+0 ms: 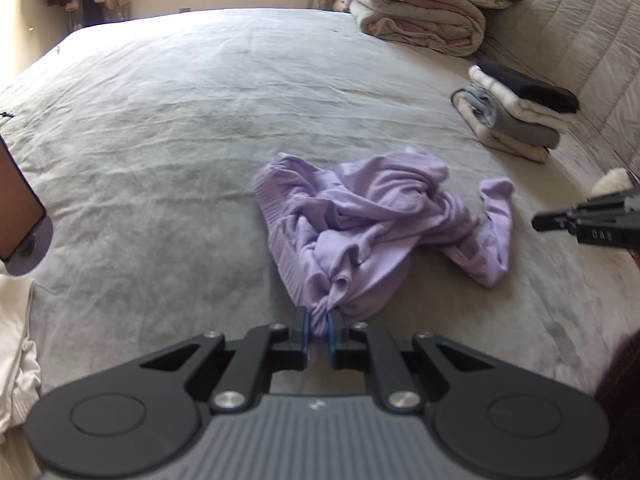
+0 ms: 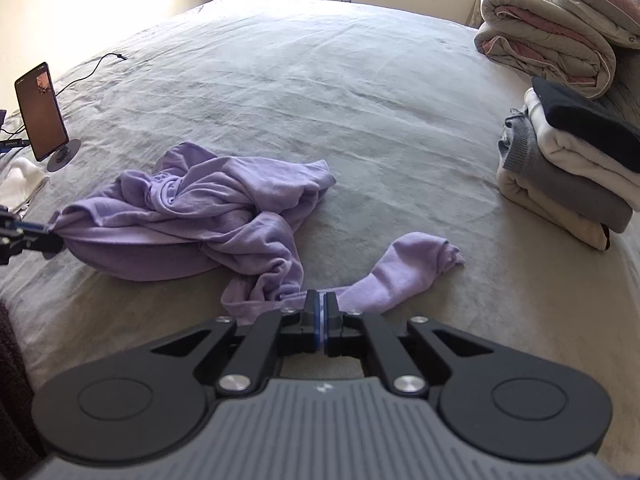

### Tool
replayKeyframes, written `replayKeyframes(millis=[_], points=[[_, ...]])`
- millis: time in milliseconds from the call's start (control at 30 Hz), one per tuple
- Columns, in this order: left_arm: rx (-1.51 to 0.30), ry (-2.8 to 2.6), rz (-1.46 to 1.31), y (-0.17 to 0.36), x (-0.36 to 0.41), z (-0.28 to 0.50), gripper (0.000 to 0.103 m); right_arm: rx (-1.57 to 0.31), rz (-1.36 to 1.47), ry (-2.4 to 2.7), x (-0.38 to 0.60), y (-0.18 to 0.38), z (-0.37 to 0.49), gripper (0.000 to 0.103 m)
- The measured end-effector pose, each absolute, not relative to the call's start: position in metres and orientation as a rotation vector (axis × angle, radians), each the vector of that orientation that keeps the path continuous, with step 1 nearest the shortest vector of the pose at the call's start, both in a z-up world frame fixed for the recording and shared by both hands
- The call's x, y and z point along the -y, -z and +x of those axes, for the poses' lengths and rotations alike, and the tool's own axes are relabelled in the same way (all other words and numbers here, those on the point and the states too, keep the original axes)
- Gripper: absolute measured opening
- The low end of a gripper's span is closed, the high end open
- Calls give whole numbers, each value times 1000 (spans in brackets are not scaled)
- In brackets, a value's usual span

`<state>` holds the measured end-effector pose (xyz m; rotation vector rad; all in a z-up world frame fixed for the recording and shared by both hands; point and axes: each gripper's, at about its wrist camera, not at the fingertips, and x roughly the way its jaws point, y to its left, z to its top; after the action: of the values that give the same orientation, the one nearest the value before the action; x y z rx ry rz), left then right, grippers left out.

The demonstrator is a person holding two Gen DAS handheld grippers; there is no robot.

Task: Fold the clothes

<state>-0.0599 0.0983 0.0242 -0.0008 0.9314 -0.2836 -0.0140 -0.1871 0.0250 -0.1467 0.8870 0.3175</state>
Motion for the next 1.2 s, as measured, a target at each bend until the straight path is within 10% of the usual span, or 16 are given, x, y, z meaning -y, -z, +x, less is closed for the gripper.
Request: replayKeyframes(millis=[267,500,1200], points=[[-994,365,-17,-13,-98,-68,11,-930,-117,-321,189,-21,-14,6],[-955,349,-102,-21,-111,-51,49,-933,-128,-324,178,-21,-4,44],[-955,130,-341,25,-147,84,53,-821,94,-257,179,13,74,44]])
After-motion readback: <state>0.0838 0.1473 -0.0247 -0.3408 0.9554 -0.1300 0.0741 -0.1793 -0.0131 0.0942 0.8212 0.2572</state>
